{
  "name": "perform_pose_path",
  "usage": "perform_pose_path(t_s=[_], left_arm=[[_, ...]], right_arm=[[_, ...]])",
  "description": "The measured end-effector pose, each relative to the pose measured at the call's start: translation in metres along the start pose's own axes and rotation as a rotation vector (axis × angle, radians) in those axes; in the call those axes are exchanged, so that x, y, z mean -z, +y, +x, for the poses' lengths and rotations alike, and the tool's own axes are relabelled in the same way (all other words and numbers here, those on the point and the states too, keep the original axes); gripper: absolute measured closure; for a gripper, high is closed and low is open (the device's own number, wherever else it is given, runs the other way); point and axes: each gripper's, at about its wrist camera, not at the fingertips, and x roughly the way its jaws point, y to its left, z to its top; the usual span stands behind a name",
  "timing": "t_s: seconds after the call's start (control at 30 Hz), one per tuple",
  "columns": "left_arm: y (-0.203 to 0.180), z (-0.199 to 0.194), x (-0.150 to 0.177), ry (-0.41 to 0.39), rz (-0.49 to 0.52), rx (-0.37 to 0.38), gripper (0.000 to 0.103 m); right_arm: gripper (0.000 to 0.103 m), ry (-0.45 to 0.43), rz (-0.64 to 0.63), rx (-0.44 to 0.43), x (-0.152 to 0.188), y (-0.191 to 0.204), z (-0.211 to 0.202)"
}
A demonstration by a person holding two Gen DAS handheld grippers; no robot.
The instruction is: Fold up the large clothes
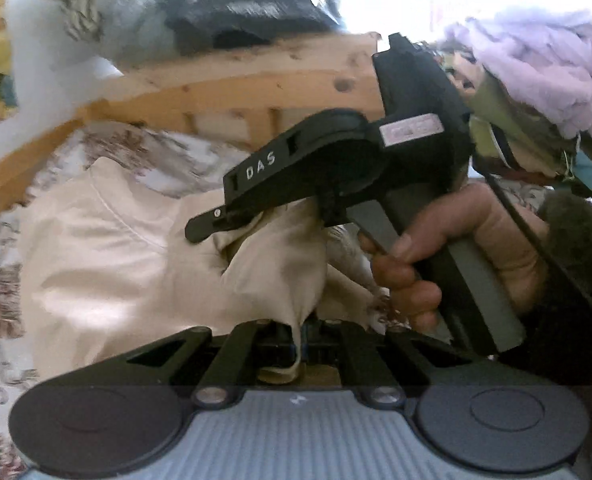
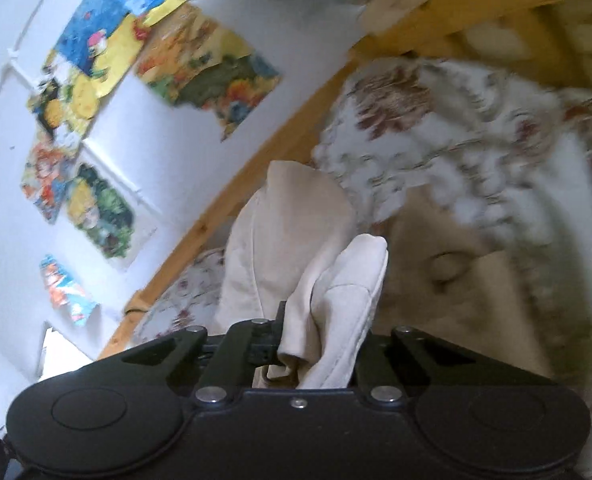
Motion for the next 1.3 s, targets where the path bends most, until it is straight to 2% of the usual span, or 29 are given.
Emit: perform_pose_path(t_s=[0.13,0.23,0.27,0.3,0.37,0.4,0.5,0.57,0.63,0.67,0.77,0.83,0.87,0.97,1.0,1.07,1.13,1.2,1.23,1.3], left_arm=[[0.026,0.0,0.006,0.015,-0.196,0.136,0.096],[0.044,-0.018,0.014,-0.009,-0.274,0.192,0.084],[0.05,-0.027,0.018,-0.024,-0.292,0.19,0.075],[0.057,-0.039,0.022,-0.046,-0.318,0.182,0.06],[0.071,-0.06,0.03,-0.109,-0.376,0.123,0.044],[0.08,-0.07,0.036,-0.141,-0.419,0.08,0.042],[0.111,-0.08,0.047,-0.159,-0.547,-0.051,0.041],[0.132,-0.071,0.054,-0.092,-0.626,-0.14,0.041],[0.145,-0.051,0.059,0.011,-0.657,-0.182,0.041],[0.15,-0.043,0.065,0.05,-0.667,-0.197,0.04],[0.162,-0.036,0.078,0.032,-0.718,-0.148,0.038],[0.164,-0.028,0.081,0.043,-0.727,-0.13,0.037],[0.164,-0.025,0.082,0.049,-0.721,-0.124,0.037],[0.16,-0.012,0.084,0.075,-0.687,-0.143,0.037],[0.159,-0.009,0.084,0.082,-0.684,-0.147,0.037],[0.16,-0.007,0.088,0.082,-0.695,-0.139,0.037],[0.159,-0.009,0.091,0.065,-0.702,-0.127,0.037],[0.159,-0.01,0.094,0.054,-0.705,-0.123,0.037],[0.16,-0.011,0.095,0.047,-0.709,-0.116,0.037],[0.162,-0.011,0.098,0.038,-0.721,-0.105,0.037]], right_arm=[[0.097,0.043,0.044,0.081,0.003,-0.033,0.007],[0.097,0.046,0.031,0.122,0.005,-0.037,0.01],[0.097,0.041,0.017,0.13,0.005,-0.037,0.009],[0.097,0.031,-0.004,0.141,0.006,-0.032,0.009],[0.097,-0.011,-0.06,0.16,0.006,-0.023,0.004],[0.097,-0.032,-0.088,0.177,0.005,-0.019,0.002],[0.097,-0.059,-0.167,0.256,0.006,-0.012,0.002],[0.097,-0.033,-0.186,0.297,0.009,-0.015,0.01],[0.097,-0.018,-0.198,0.32,0.013,-0.017,0.018],[0.096,-0.009,-0.208,0.326,0.015,-0.017,0.022],[0.088,-0.009,-0.231,0.347,0.022,-0.016,0.025],[0.082,-0.052,-0.271,0.392,0.027,-0.007,0.019],[0.08,-0.107,-0.34,0.44,0.03,0.005,0.014],[0.061,-0.218,-0.679,0.572,0.047,0.05,0.009],[0.05,-0.259,-0.769,0.598,0.051,0.064,0.009],[0.042,-0.323,-0.878,0.595,0.052,0.089,0.01],[0.025,-0.29,-0.984,0.58,0.044,0.111,0.023],[0.025,-0.25,-1.033,0.487,0.033,0.126,0.037],[0.025,-0.189,-1.035,0.415,0.025,0.133,0.05],[0.026,-0.084,-1.032,0.344,0.017,0.135,0.081]])
